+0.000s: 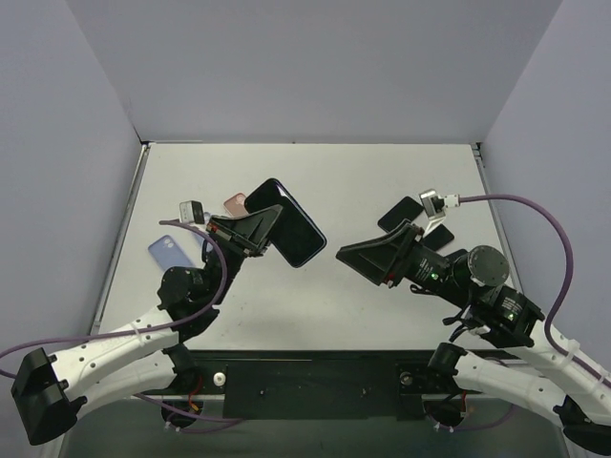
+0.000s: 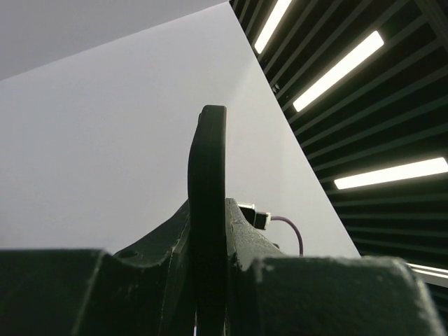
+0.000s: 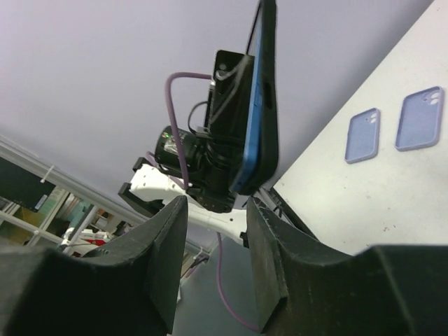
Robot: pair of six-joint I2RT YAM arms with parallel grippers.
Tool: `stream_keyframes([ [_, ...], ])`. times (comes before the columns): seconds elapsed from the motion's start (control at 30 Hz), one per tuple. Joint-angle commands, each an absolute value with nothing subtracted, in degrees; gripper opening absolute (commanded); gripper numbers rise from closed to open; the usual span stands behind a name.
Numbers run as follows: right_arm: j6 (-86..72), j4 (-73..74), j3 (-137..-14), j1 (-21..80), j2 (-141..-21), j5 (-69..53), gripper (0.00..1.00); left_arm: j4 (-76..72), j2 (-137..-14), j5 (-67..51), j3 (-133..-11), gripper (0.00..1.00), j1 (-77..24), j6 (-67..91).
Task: Take the phone out of the phone case
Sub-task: Remove the phone case from the phone.
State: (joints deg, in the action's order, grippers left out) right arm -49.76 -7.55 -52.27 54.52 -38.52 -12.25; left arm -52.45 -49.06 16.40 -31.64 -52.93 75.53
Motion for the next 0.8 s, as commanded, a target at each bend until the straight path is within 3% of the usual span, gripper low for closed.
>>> stream_keyframes([
  [0.0,-51.85,-8.96,-57.91,52.83,-42.53,-16.34,0.34,-55.37,-48.95,14.94,-34.72,0.0,-53.0,75.15],
  [0.43,-53.61,-11.95,-55.29,51.33,-44.47,-16.52,0.34,-57.83,-50.54,13.62,-35.77,0.0,-53.0,75.76],
  [0.77,-49.92,-5.54,-56.07,50.8,-41.48,-14.15,0.41,-57.13,-49.48,14.68,-34.54,0.0,-52.82,75.24],
])
